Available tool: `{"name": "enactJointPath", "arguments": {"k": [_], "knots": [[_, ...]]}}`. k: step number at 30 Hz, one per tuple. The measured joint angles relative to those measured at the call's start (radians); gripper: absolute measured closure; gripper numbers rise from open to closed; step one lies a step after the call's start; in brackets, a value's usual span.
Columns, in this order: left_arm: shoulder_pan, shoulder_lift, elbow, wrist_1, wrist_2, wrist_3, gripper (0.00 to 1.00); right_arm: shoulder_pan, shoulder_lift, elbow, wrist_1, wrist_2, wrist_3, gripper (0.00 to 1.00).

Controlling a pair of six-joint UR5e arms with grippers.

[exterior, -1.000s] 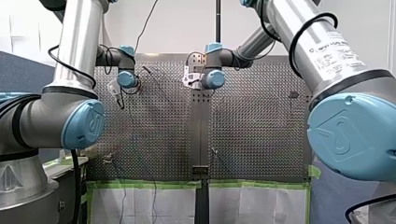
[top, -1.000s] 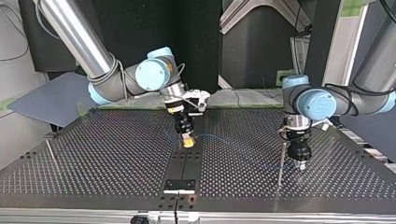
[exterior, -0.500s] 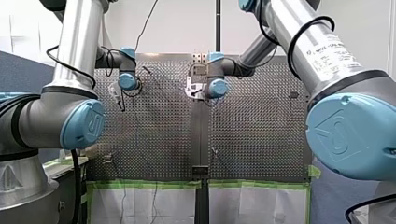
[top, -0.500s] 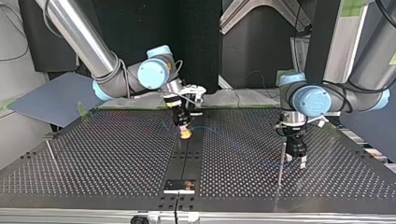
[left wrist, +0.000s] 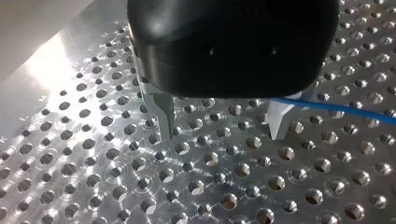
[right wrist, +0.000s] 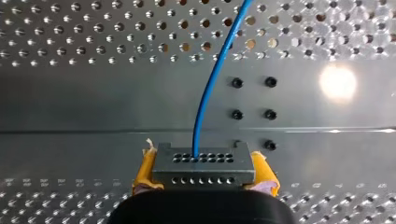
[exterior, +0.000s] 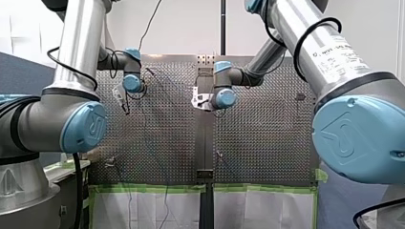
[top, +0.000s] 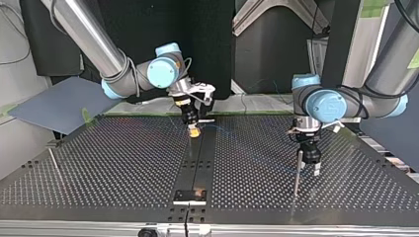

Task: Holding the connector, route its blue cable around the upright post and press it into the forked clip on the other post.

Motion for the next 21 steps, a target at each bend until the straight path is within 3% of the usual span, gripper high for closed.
{"name": "enactJointPath", "arguments": {"k": [10,21], "knots": [[-0.004,0.0,0.0,0.0,-0.004,-0.001,0.0,-0.017,0.002,0.09,-0.086,0.002,0.009,1.0],[-0.006,0.0,0.0,0.0,-0.005,0.0,0.0,-0.034,0.002,0.175,-0.148,0.021,0.01,1.0]]}}
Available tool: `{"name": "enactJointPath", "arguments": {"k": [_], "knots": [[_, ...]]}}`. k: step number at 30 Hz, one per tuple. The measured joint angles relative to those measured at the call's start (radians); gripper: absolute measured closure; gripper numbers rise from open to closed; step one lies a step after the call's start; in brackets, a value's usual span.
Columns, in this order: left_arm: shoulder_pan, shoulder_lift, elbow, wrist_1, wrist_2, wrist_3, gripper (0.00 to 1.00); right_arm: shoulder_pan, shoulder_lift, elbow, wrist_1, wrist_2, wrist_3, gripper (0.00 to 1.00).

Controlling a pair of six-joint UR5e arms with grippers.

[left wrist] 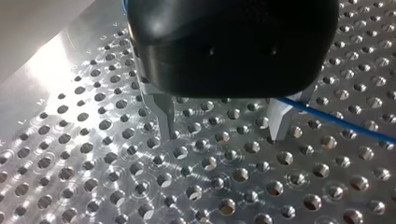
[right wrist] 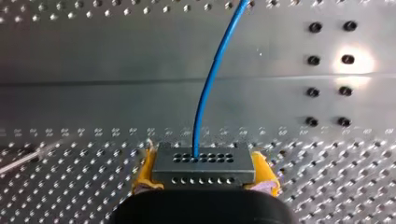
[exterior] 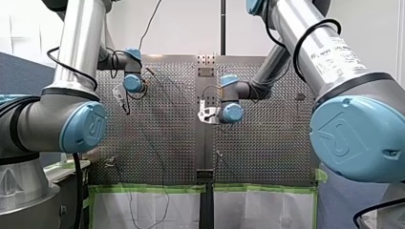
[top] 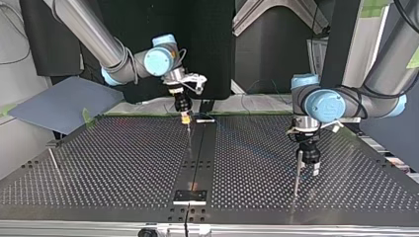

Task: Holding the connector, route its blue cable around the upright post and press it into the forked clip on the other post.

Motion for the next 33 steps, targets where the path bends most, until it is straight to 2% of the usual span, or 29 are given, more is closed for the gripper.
{"name": "enactJointPath", "arguments": {"k": [6,18,21,27,33], "knots": [[0.0,0.0,0.0,0.001,0.0,0.0,0.0,-0.01,0.0,0.043,-0.034,0.004,-0.001,1.0],[0.0,0.0,0.0,0.0,0.0,0.001,0.0,-0.013,0.001,0.057,-0.013,0.019,-0.009,1.0],[0.0,0.0,0.0,0.0,0.0,0.001,0.0,-0.016,0.001,0.073,-0.022,0.03,-0.009,1.0],[0.001,0.0,0.0,0.0,0.0,0.001,0.0,-0.043,0.001,0.121,-0.067,0.064,0.003,1.0],[0.0,0.0,0.0,0.0,-0.005,0.001,0.0,-0.092,0.003,0.174,-0.12,0.069,0.011,1.0]]}}
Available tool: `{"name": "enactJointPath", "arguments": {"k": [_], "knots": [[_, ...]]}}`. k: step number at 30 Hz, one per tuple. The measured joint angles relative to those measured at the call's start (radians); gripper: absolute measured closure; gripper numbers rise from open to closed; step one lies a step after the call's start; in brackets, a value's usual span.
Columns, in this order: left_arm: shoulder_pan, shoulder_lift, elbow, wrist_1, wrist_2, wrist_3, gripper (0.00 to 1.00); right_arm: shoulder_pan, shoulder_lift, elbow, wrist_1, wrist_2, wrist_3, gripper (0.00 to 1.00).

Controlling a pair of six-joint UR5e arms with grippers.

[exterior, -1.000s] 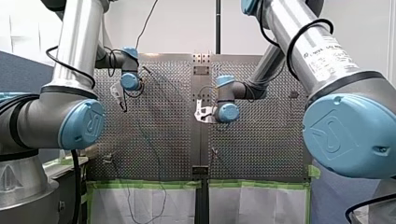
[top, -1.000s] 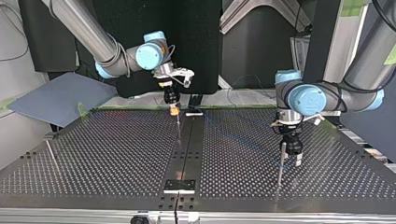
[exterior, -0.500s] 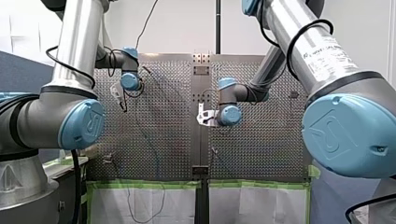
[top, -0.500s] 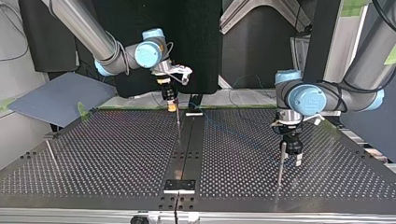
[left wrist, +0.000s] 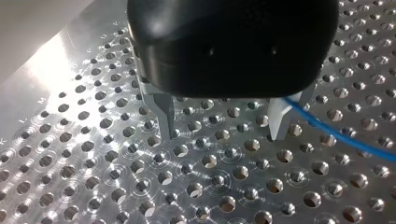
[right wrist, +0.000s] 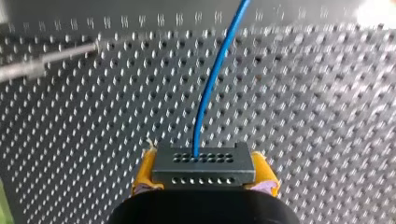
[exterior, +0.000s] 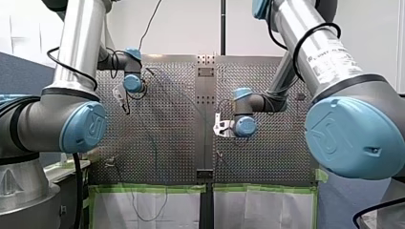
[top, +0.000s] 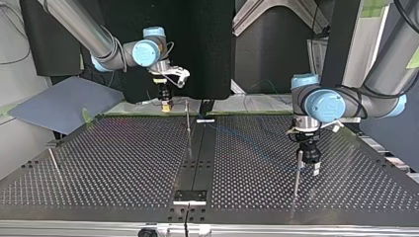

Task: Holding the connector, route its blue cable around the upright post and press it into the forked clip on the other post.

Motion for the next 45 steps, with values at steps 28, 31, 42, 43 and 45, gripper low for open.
{"name": "enactJointPath", "arguments": {"k": [28,31,42,43,45], "knots": [[-0.001,0.0,0.0,-0.001,-0.003,0.001,0.0,-0.154,0.169,0.132,-0.18,0.017,0.015,1.0],[-0.001,0.0,0.0,-0.001,-0.003,0.001,0.0,-0.155,0.186,0.133,-0.19,0.017,0.013,1.0],[0.0,0.0,0.0,0.0,-0.003,0.001,0.0,-0.146,0.243,0.133,-0.215,0.013,-0.013,1.0],[0.0,-0.001,0.0,0.0,-0.003,0.001,0.0,-0.144,0.244,0.133,-0.218,0.01,-0.018,1.0],[-0.001,-0.001,0.0,0.0,-0.003,0.001,0.0,-0.139,0.245,0.133,-0.223,0.001,-0.025,1.0]]}}
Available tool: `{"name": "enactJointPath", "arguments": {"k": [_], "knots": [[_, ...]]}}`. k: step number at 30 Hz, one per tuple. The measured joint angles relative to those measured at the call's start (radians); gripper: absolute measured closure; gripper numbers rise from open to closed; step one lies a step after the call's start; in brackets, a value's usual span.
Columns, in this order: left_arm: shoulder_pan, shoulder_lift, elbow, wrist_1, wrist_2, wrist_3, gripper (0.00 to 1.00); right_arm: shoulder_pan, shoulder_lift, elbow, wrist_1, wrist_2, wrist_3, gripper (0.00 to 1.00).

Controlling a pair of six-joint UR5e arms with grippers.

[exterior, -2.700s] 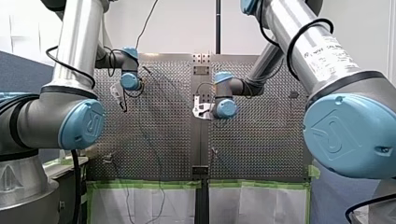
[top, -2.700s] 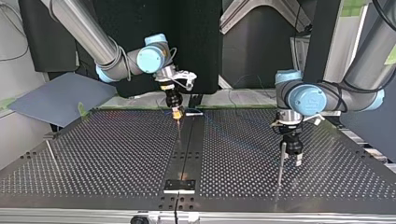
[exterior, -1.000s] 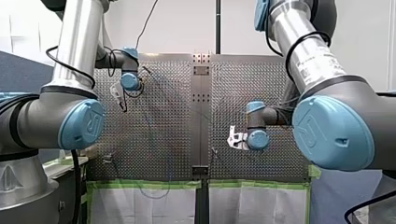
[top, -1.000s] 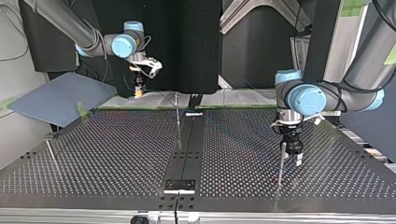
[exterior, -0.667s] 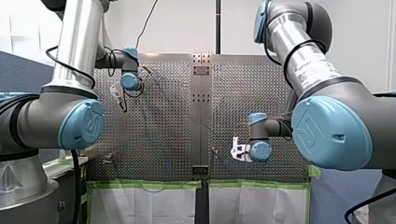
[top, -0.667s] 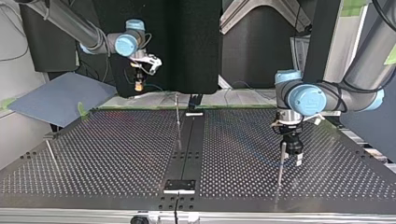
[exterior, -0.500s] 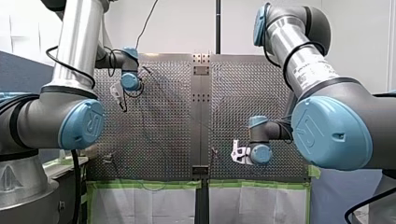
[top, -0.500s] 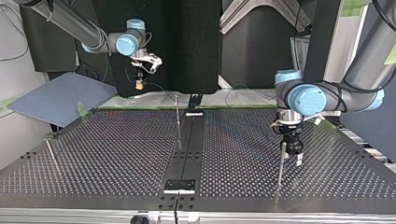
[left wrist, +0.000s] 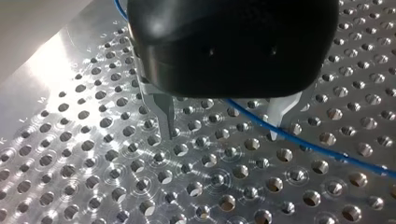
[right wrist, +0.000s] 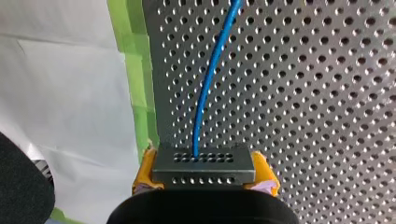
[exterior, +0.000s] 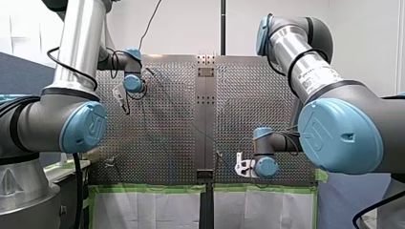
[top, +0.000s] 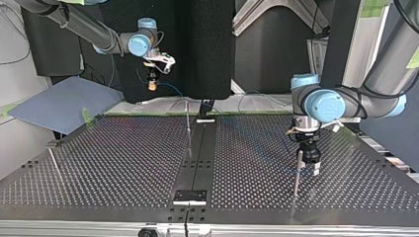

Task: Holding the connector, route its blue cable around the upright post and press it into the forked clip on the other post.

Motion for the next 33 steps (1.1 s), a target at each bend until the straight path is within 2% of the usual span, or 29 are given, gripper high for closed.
{"name": "enactJointPath", "arguments": {"k": [5,12,18,24,33], "knots": [[0.0,0.0,0.0,0.0,0.0,-0.001,0.0,0.007,0.004,0.0,-0.009,-0.033,-0.009,1.0],[0.0,0.001,0.0,-0.001,0.0,0.0,0.0,0.01,0.015,0.0,-0.02,-0.04,-0.014,1.0],[0.0,0.001,0.0,-0.001,0.0,0.0,0.0,0.01,0.066,0.0,-0.07,-0.035,-0.015,1.0],[0.0,0.0,0.0,-0.001,0.0,0.0,0.0,0.005,0.121,-0.003,-0.125,-0.035,-0.008,1.0],[0.0,0.0,0.0,-0.001,-0.01,0.0,0.0,0.012,0.202,-0.043,-0.206,-0.034,-0.012,1.0]]}}
